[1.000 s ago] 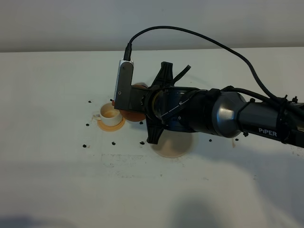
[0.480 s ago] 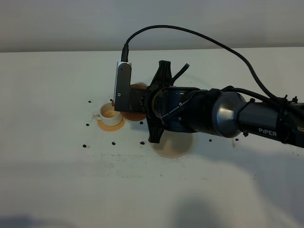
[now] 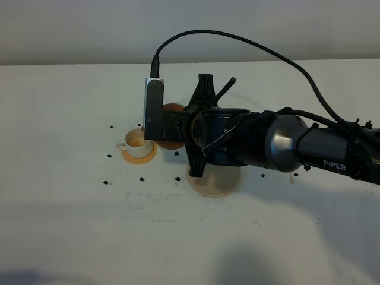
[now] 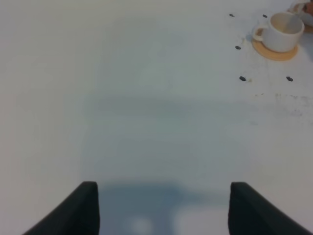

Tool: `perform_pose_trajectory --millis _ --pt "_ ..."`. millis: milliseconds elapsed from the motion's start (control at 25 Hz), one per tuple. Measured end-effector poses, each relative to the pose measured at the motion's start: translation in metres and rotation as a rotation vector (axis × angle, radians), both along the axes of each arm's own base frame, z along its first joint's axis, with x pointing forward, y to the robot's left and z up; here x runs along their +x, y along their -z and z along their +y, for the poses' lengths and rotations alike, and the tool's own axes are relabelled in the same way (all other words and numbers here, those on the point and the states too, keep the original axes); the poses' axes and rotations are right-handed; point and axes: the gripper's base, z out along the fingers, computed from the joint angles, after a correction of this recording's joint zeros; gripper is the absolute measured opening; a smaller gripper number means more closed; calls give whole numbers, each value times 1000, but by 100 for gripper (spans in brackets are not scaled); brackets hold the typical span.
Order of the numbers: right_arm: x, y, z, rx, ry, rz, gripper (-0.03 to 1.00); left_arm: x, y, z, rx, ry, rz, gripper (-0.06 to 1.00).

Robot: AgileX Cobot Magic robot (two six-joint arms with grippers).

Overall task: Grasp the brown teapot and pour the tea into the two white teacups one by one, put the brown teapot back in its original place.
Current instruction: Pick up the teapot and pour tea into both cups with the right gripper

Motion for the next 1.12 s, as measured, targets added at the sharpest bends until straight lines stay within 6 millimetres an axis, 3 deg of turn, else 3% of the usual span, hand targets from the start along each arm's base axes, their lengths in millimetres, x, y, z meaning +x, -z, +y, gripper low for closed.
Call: perform_pose_trajectory --millis 1120 --pt "-4 -6 5 -62 -12 -58 9 0 0 0 -1 -1 0 54"
